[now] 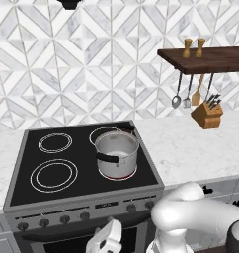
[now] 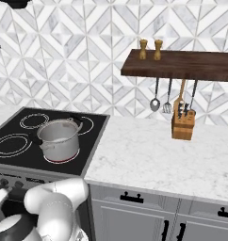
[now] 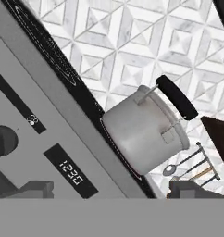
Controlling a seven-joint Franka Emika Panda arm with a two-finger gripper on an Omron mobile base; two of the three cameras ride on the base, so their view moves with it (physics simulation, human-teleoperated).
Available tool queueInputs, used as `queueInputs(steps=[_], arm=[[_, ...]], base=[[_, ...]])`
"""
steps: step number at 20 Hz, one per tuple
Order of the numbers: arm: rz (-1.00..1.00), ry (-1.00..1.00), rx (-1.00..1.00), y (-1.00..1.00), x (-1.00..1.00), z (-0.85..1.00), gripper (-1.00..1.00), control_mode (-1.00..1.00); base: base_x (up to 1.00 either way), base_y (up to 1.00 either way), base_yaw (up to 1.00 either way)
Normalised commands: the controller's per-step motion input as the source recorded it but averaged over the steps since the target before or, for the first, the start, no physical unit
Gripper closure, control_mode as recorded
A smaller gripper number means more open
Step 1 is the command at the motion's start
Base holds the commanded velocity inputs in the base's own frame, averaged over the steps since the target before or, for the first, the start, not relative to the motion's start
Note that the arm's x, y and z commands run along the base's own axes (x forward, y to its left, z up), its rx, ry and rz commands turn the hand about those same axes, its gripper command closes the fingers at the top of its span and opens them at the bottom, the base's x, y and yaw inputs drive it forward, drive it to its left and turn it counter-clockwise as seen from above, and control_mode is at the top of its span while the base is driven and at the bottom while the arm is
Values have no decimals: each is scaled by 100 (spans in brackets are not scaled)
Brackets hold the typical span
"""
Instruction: Turn off the front right burner of the stove.
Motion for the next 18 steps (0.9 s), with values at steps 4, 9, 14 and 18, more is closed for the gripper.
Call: queueInputs(steps=[4, 9, 14, 18], arm=[[26, -1, 15, 0, 19, -23, -100, -100], [26, -5, 14, 5, 15, -24, -100, -100], [11, 0, 5, 32, 34, -5, -100, -100], [9, 0, 2, 52, 31, -17, -100, -100]], base=[[0, 0, 0], [0, 0, 0], [0, 0, 0], [0, 0, 0]])
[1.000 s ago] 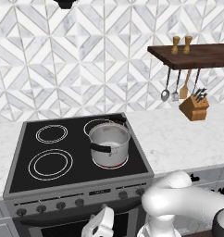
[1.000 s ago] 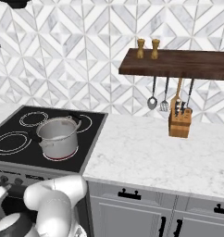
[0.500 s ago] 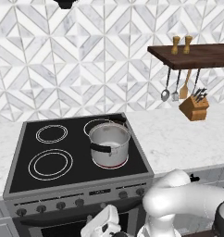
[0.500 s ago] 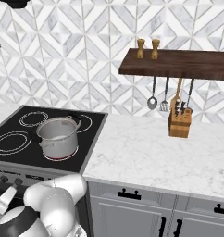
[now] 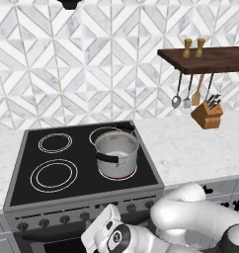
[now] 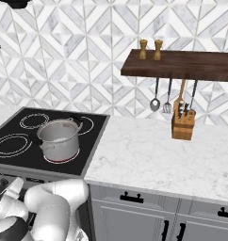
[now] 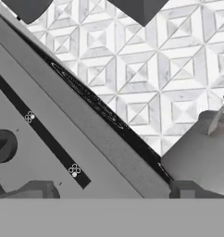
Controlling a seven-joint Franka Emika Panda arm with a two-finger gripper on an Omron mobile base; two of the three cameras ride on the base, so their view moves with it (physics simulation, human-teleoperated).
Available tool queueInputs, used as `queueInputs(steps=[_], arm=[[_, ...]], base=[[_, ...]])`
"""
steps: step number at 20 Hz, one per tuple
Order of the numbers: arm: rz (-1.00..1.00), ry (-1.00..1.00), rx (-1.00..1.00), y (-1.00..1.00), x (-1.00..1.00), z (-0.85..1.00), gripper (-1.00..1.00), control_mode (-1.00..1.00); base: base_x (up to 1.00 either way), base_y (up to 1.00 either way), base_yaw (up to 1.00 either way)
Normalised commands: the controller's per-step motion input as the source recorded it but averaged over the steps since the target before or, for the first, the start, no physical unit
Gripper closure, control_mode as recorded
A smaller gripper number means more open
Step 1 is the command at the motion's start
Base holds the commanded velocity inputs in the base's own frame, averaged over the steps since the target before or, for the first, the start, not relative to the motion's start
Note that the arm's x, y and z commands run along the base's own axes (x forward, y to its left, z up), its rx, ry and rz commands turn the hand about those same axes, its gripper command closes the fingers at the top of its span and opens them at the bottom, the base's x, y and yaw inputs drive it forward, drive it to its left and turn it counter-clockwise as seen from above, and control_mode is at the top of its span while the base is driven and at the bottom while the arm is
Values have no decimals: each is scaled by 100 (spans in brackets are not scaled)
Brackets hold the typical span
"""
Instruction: Turn off the front right burner of the stove.
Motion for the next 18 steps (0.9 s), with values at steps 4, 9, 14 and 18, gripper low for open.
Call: queueInputs(steps=[4, 9, 14, 18], arm=[[6, 0, 0, 43, 13, -43, -100, -100], [6, 0, 0, 21, 0, -84, -100, -100], [3, -7, 1, 2, -1, -30, -100, -100], [0, -5, 0, 12, 25, -1, -100, -100]], base=[[0, 0, 0], [0, 0, 0], [0, 0, 0], [0, 0, 0]])
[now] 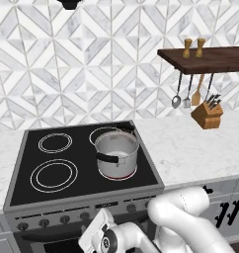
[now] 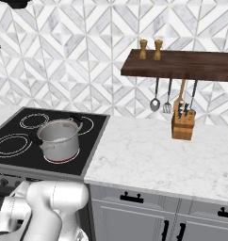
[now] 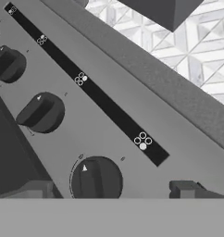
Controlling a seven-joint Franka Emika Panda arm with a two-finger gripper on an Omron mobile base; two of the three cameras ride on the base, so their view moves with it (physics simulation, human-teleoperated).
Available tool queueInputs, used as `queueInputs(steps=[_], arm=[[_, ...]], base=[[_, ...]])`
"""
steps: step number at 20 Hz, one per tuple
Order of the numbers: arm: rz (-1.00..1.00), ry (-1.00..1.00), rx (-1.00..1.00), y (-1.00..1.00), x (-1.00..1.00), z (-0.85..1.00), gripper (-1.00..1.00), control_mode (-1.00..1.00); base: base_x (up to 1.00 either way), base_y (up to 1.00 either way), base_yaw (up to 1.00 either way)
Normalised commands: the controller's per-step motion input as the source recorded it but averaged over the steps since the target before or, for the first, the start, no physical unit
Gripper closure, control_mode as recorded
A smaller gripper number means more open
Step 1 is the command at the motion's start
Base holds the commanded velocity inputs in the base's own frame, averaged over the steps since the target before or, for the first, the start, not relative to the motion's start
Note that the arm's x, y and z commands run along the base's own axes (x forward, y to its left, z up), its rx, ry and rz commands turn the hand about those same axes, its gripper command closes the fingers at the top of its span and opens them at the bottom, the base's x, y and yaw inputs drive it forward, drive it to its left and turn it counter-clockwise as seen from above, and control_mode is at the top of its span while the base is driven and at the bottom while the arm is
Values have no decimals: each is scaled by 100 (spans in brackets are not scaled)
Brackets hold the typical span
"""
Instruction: Turn off the front right burner of the stove.
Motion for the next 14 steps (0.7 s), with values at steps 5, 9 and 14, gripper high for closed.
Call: queueInputs(steps=[5, 9, 14], arm=[[0, 0, 0, 27, 21, -14, -100, -100], [0, 0, 0, 33, 14, -20, -100, -100], [0, -2, 0, 6, 5, -2, -100, -100]], base=[[0, 0, 0], [0, 0, 0], [0, 0, 0]])
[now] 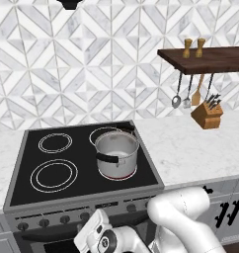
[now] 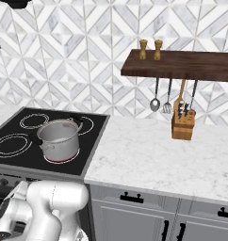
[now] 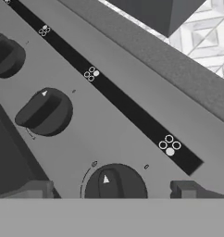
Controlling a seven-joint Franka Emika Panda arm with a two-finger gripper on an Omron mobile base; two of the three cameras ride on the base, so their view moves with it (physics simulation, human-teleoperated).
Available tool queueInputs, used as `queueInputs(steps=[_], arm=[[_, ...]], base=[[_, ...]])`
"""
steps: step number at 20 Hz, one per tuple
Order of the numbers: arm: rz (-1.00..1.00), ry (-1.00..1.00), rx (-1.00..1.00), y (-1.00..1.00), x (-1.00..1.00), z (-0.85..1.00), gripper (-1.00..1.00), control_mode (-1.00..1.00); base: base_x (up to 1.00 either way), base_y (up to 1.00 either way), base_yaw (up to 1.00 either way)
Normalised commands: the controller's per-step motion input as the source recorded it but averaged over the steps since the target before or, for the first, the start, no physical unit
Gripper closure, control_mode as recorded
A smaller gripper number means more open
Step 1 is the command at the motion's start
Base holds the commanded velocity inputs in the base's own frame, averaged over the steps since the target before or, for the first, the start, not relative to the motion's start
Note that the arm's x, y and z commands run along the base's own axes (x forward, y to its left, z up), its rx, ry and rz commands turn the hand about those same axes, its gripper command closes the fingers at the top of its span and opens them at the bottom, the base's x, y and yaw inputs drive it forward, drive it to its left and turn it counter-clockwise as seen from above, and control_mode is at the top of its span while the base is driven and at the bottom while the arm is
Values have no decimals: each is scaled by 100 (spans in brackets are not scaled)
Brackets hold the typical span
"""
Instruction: Turn off the front right burner of the stove.
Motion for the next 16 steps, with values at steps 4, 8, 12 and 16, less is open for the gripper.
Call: queueInputs(steps=[4, 8, 12, 16], arm=[[0, -1, -3, 4, 24, -1, -100, -100], [-6, -1, -11, 14, 30, -7, -100, -100], [-4, 0, -2, 0, 18, 0, -100, -100], [0, 0, 0, 0, 1, 3, 100, -100]], base=[[0, 0, 0], [0, 0, 0], [0, 0, 0], [0, 0, 0]])
